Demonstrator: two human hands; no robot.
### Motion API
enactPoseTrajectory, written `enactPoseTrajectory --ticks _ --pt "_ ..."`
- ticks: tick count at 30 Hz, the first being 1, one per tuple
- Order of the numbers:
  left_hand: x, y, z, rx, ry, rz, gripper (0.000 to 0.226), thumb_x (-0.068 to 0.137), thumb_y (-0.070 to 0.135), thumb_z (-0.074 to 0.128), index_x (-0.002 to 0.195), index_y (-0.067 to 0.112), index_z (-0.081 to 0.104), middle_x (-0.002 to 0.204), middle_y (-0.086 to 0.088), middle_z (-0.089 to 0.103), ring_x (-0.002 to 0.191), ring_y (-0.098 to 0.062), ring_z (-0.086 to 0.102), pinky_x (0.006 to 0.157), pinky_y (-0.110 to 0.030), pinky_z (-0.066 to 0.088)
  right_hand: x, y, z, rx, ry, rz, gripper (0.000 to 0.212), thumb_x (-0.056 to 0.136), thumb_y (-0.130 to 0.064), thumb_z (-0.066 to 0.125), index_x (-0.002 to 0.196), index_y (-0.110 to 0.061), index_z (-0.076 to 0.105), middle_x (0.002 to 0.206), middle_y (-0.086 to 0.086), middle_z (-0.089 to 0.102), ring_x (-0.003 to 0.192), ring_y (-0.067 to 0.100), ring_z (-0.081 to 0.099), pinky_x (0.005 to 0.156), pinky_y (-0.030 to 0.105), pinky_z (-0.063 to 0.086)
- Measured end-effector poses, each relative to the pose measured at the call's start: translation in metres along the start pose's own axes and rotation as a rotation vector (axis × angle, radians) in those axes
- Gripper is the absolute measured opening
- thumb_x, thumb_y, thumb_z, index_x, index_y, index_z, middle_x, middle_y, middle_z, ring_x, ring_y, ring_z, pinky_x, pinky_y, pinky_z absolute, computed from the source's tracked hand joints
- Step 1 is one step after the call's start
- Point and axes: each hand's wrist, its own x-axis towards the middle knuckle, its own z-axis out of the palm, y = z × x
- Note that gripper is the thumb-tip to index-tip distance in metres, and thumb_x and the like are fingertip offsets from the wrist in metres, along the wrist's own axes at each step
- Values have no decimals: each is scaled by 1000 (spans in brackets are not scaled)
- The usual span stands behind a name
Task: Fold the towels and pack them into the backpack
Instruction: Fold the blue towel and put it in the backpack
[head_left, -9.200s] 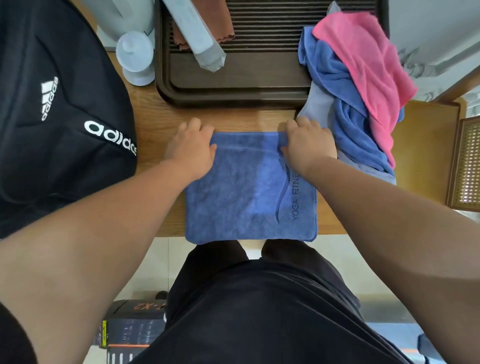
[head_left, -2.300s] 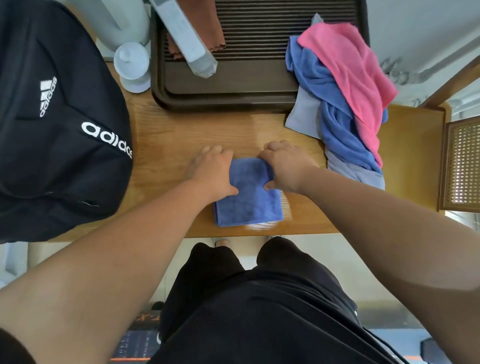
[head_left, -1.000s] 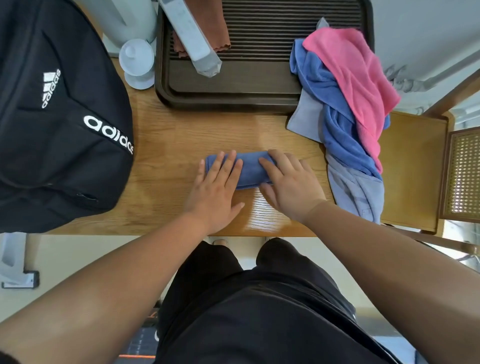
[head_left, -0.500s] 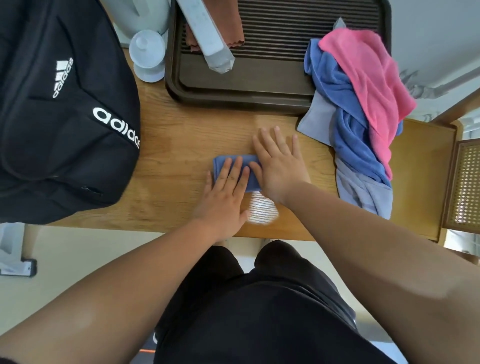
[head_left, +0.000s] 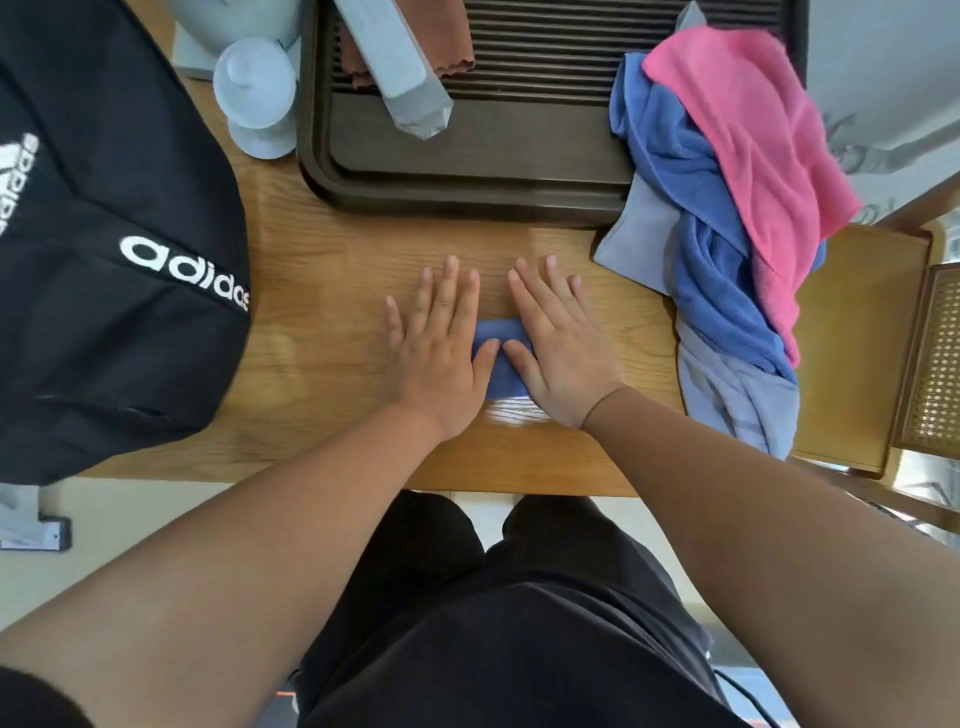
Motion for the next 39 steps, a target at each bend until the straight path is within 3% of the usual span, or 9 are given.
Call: enactPoseTrajectory --ticks 8,13,18,21,24,29,33,35,39 --pt "2 2 -3 89 -56 -2 71 98 56 7 158 24 -16 166 -6 -23 153 -29 -17 123 -55 -6 2 7 -10 -68 -80 -76 73 104 -56 23 160 -12 12 169 8 10 155 29 -7 126 49 4" --pt "0 2 -15 130 -116 42 73 100 58 13 160 20 -7 168 -5 -13 155 -26 -12 124 -53 -2 -3 9 -19 -105 -118 -157 65 101 -52 39 152 -13 39 158 7 36 155 31 3 126 50 7" --pt "-28 13 -30 160 -127 102 85 93 67 45 158 19 20 161 -3 32 151 -24 21 123 -47 13 -27 6 -36 -312 -120 -207 50 95 -58 49 126 -20 56 129 2 59 133 28 44 116 43 28" --pt "-48 31 -33 125 -55 71 64 87 55 65 138 20 49 135 -2 55 129 -26 46 105 -40 34 -44 6 -44 -237 -196 -163 49 93 -54 57 128 -21 50 122 3 54 110 25 53 98 39 44" --pt "-62 46 -35 -94 -11 -16 37 81 38 79 101 14 60 103 -5 55 104 -29 54 83 -37 42 -54 6 -58 -74 -292 -89 46 91 -45 66 128 -21 52 119 2 45 96 25 58 82 40 53" --pt "-84 54 -63 -472 111 -161 29 72 25 84 87 16 60 83 2 61 75 -20 57 56 -27 39 -63 2 -98 182 -217 -79 32 87 -35 72 112 -21 58 103 -2 57 84 15 56 74 32 47" --pt "-96 41 -109 -720 185 -225 35 65 24 88 88 22 62 82 4 66 73 -13 59 58 -31 51 -61 -20 -131 383 -125 -32 29 85 -36 72 109 -27 58 90 -6 64 76 6 58 66 28 44" --pt "-102 32 -131 -855 235 -227 39 61 21 88 90 20 62 84 0 65 73 -11 58 64 -35 51 -58 -34 -148 510 11 5 41 80 -39 79 114 -29 59 97 -10 66 84 6 60 71 26 47" --pt "-111 13 -175 -1014 390 -171 32 79 17 83 106 19 65 97 -1 71 86 -15 67 72 -35 57 -45 -75 -181 708 288 76 62 75 -37 87 129 -29 58 110 -5 63 98 6 60 81 22 48"
